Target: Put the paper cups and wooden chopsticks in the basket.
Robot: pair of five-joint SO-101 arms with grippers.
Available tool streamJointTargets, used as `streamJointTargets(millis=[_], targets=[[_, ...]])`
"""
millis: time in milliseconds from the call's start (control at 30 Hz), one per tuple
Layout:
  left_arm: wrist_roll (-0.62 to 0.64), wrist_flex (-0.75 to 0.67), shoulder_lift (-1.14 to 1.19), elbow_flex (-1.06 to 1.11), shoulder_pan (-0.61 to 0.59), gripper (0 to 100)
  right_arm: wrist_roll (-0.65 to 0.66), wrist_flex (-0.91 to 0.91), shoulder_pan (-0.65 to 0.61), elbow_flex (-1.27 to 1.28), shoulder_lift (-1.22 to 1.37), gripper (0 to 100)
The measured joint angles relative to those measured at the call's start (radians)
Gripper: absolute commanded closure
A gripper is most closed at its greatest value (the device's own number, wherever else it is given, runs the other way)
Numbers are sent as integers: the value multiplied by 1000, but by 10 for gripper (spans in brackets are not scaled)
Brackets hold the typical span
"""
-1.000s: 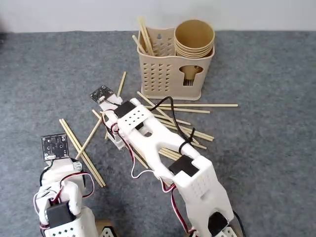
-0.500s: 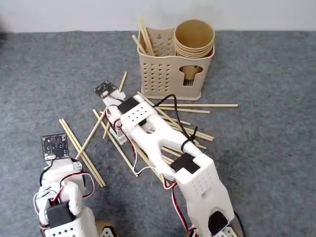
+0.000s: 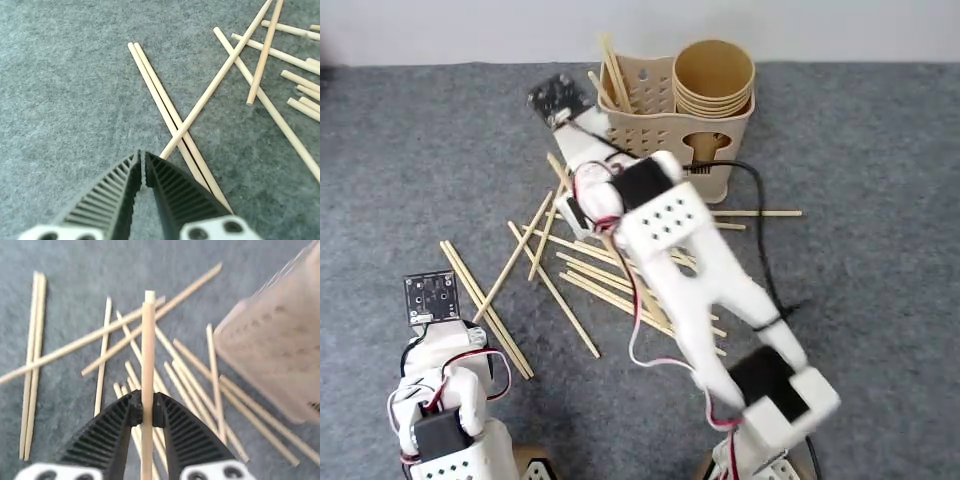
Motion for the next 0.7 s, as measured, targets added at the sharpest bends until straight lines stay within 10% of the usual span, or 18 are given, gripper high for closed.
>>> streamJointTargets(millis=[700], targets=[[0,0,0,0,0,987,64,-841,138,120,-238,991]])
